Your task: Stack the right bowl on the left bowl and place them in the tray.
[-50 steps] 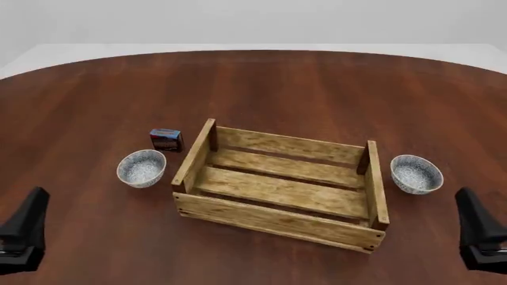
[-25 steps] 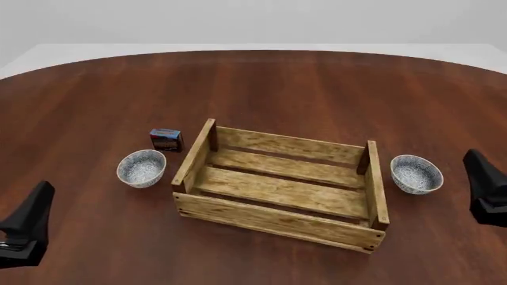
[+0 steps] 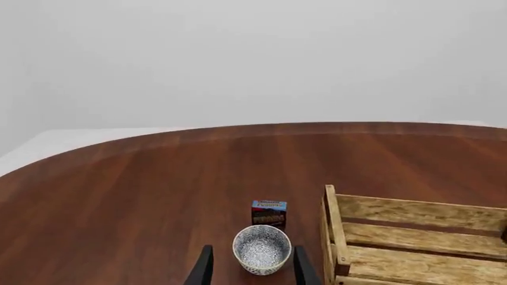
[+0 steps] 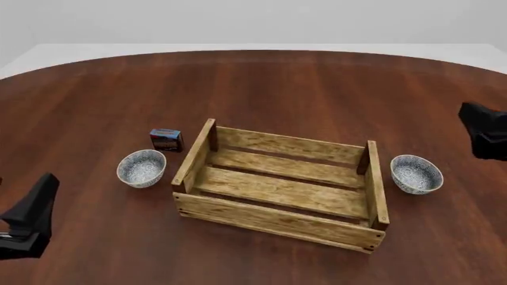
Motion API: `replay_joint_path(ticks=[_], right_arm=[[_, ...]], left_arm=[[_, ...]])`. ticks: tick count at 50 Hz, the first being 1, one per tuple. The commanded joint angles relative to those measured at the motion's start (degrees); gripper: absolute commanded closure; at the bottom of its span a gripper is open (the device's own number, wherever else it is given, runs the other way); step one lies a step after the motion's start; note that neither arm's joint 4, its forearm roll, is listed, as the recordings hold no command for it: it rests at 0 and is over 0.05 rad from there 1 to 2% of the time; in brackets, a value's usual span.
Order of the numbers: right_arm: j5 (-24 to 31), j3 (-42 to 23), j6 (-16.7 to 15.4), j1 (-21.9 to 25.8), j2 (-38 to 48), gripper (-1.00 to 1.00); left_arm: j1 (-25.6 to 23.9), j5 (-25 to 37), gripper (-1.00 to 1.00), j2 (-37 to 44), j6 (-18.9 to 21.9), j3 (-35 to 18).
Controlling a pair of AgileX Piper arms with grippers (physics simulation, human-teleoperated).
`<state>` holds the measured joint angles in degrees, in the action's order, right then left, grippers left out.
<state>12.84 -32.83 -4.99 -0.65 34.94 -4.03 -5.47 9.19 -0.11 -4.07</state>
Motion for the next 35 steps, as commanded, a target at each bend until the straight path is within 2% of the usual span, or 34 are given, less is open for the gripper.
replay_joint_path(ticks=[1, 13, 20, 35], right_arm=[[6.69, -9.04, -1.6, -1.14, 10.35, -1.0], [10.59, -14.86, -3.65, -4.3, 17.32, -1.0], [10.56, -15.26, -6.34, -6.18, 21.48, -1.0], [9.95, -15.65, -8.27, -7.86, 26.3, -1.0]], left_arm=[[-0.24, -1.46, -1.0, 1.73, 0.67, -0.58], [0.04, -3.56, -1.0, 4.14, 1.42, -0.54], [0.22, -4.2, -1.0, 4.58, 1.22, -0.16], [0.18, -3.75, -1.0, 4.11, 1.26, -0.33]])
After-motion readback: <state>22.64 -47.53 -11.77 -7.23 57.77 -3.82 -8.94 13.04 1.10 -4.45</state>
